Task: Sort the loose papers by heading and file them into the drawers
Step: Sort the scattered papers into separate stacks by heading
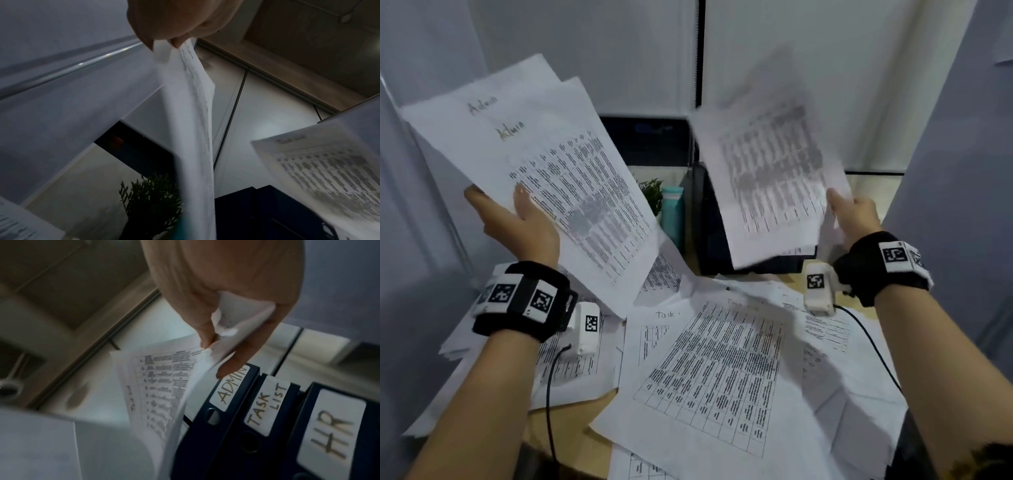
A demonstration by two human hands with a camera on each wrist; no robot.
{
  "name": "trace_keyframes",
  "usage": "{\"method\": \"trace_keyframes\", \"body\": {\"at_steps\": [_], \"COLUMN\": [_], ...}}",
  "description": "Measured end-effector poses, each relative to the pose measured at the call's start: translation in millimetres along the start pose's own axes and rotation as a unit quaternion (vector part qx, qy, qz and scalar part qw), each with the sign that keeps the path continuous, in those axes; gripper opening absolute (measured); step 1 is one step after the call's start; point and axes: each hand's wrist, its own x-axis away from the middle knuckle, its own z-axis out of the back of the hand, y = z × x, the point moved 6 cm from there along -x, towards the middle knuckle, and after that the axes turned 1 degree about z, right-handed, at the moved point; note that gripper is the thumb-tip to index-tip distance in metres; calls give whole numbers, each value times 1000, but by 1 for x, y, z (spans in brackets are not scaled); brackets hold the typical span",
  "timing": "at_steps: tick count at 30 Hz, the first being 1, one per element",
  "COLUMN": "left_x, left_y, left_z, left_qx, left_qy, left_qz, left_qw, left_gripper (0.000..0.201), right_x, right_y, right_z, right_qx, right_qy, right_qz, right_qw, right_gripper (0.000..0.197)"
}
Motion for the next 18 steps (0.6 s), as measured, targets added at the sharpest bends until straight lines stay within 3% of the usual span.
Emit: {"method": "trace_keyframes", "body": {"at_steps": [4,6,9,10,11,13,16,18], "left_x": [0,1,-4,0,9,25,51,57], "left_y": [-6,-19,-41,-50,-60,-87,-93,-98], "left_z": [-5,-17,-27,-31,-37,-47,-51,-48], "left_qx": [-6,21,18,-109,-157,-5,63,-47], "left_qy": [3,-20,-55,-135,-214,-262,-309,-346], "left_qz": [53,155,328,336,366,511,568,524], "left_qw": [999,987,943,926,892,819,760,777], "left_gripper": [57,63,58,50,43,38,46,51], "right_x": [-5,-5,-3,-2,-2,-1,2,9], "right_y": [3,7,13,15,18,26,32,31], "right_z": [-2,-4,-7,-9,-11,-14,-18,-22], "right_qx": [-72,-135,-141,-134,-126,-122,-126,-124], "right_qy": [-34,-59,-77,-87,-94,-106,-129,-155], "right_qz": [-77,-125,-137,-137,-138,-145,-155,-160], "right_qw": [994,981,977,978,978,976,971,967], "right_gripper": [42,23,27,31,32,28,27,27]}}
